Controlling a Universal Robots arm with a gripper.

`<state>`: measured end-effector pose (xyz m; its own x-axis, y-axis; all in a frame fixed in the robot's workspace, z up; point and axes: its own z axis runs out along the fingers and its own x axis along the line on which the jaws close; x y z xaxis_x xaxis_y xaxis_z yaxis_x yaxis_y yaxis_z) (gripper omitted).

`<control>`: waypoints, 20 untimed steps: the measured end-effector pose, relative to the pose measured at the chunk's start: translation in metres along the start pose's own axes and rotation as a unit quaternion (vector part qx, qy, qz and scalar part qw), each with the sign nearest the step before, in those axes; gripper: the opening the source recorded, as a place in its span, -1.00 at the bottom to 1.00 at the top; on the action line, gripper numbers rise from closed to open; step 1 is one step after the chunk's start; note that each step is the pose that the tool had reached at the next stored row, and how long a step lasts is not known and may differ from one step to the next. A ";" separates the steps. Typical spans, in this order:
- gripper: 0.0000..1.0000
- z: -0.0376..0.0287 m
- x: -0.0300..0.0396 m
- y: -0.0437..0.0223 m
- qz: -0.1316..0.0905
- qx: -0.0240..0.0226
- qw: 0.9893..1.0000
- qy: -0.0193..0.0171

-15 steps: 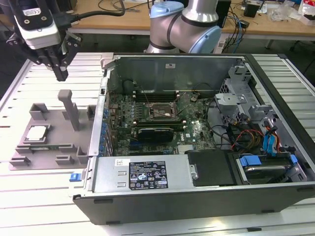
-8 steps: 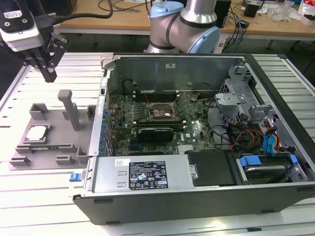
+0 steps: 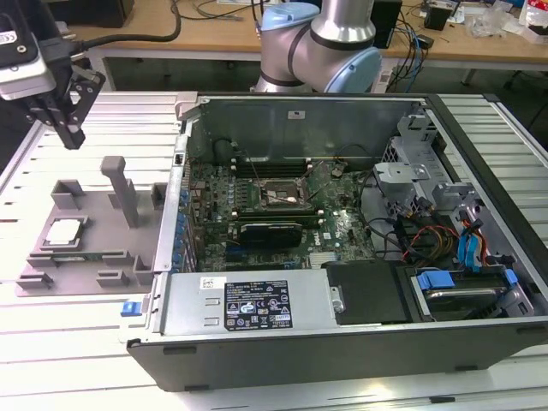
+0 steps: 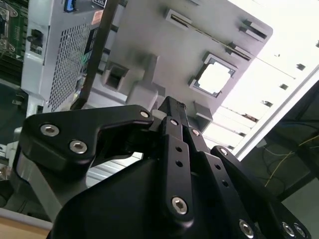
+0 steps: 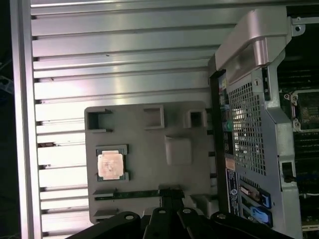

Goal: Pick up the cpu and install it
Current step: 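Reach for the cpu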

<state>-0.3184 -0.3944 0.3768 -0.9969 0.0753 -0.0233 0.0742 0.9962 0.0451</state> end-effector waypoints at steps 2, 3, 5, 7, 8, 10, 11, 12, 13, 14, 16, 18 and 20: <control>-0.79 0.0044 0.0093 0.0007 0.000 0.000 1.000 0.000; -0.79 0.0061 0.0131 0.0007 0.000 0.000 1.000 0.000; -0.79 0.0101 0.0207 0.0003 0.000 0.000 1.000 0.000; -0.79 0.0133 0.0255 0.0000 0.000 0.000 1.000 0.000; -0.79 0.0153 0.0282 -0.0002 0.000 0.000 1.000 0.000; -0.79 0.0201 0.0347 -0.0008 0.000 0.000 1.000 0.000; -0.79 0.0225 0.0377 -0.0011 0.000 0.000 1.000 0.000; -0.79 0.0239 0.0393 -0.0012 0.000 0.000 1.000 0.000; -0.79 0.0250 0.0405 -0.0014 0.000 0.000 1.000 0.000; -0.79 0.0274 0.0435 -0.0016 0.000 0.000 1.000 0.000; -0.79 0.0317 0.0484 -0.0021 0.000 0.000 1.000 0.000; -0.79 0.0353 0.0528 -0.0026 0.000 0.000 1.000 0.000; -0.79 0.0374 0.0551 -0.0028 0.000 0.000 1.000 0.000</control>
<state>-0.3726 -0.3914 0.3380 -0.9969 0.0753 -0.0234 0.0742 0.9962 0.0451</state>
